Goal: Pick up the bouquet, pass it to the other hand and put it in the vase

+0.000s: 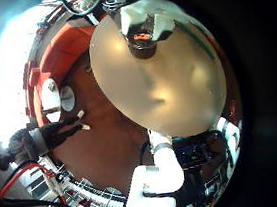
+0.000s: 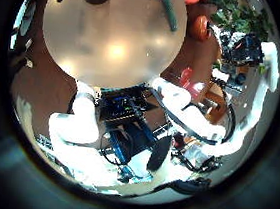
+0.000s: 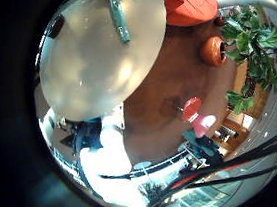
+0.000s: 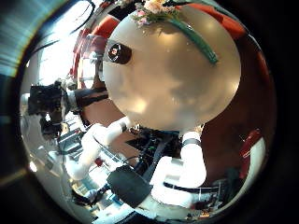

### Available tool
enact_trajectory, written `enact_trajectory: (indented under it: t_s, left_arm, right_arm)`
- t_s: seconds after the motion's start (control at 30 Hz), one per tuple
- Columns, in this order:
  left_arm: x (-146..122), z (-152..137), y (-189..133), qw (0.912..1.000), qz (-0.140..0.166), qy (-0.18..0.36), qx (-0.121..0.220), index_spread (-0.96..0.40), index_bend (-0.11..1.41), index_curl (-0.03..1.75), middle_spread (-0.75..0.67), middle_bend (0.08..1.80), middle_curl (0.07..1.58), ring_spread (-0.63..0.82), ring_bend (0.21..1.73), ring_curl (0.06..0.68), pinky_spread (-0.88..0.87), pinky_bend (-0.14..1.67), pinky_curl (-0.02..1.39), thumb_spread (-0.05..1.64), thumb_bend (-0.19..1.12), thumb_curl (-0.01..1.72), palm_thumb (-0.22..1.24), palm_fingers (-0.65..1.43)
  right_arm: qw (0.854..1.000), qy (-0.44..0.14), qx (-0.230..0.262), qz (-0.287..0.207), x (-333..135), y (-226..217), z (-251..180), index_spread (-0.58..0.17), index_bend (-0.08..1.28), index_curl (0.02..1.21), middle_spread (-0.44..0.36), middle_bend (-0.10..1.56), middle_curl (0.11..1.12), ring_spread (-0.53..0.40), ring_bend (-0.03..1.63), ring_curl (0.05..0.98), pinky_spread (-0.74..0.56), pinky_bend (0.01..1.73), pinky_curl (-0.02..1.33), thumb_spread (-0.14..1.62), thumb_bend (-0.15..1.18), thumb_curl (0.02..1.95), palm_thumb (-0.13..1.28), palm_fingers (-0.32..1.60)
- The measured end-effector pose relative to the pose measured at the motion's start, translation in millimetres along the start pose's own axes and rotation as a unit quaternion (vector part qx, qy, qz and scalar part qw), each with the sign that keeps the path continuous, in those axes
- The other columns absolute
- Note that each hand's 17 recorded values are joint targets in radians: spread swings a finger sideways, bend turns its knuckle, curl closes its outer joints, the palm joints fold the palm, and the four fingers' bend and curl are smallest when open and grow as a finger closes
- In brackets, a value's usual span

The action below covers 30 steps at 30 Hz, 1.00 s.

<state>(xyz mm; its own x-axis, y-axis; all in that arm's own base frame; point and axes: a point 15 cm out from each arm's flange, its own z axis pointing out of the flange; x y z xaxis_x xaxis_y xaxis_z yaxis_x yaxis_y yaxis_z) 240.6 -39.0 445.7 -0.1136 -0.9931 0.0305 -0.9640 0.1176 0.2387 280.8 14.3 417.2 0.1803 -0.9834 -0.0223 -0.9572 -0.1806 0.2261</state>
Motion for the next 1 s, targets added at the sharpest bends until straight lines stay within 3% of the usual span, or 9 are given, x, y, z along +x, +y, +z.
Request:
enact_trajectory:
  t_s: [0.4,0.63,0.83,1.0]
  left_arm:
    - [11,5,-2,0.9999,0.002,0.013,-0.007,0.03,0.15,0.27,0.45,0.19,0.3,0.56,0.55,0.211,0.55,0.32,0.32,0.92,-0.03,0.3,0.01,-0.04]
    - [20,11,2,0.9995,0.017,-0.004,-0.028,0.03,0.15,0.27,0.44,0.19,0.3,0.56,0.54,0.207,0.55,0.31,0.32,0.98,-0.01,0.31,0.09,-0.02]
    - [35,24,6,0.9969,0.053,-0.016,-0.055,0.04,0.15,0.27,0.43,0.2,0.31,0.56,0.55,0.21,0.54,0.31,0.32,1.04,-0.02,0.31,0.14,0.0]
    - [44,34,9,0.9937,0.084,-0.023,-0.071,0.03,0.16,0.27,0.42,0.2,0.32,0.55,0.56,0.213,0.54,0.32,0.32,1.07,-0.02,0.3,0.16,0.0]
  right_arm:
    - [1.0,0.009,-0.005,0.009,36,-7,-7,-0.359,0.17,0.33,0.047,0.2,0.36,0.141,0.39,0.271,0.35,0.4,0.22,1.13,-0.02,0.24,0.11,0.2]
    - [0.998,-0.019,-0.034,0.055,92,-24,3,-0.323,0.15,0.31,0.035,0.22,0.36,0.088,0.48,0.283,0.34,0.39,0.22,1.13,-0.02,0.24,0.13,0.33]
    - [0.992,-0.045,-0.063,0.103,136,-49,23,-0.259,0.12,0.27,0.022,0.33,0.4,-0.006,0.68,0.331,0.24,0.42,0.22,1.13,0.01,0.27,0.25,0.48]
    - [0.985,-0.056,-0.079,0.142,150,-68,39,-0.228,0.14,0.26,-0.009,0.39,0.42,-0.086,0.8,0.375,0.13,0.49,0.23,1.14,0.0,0.29,0.35,0.51]
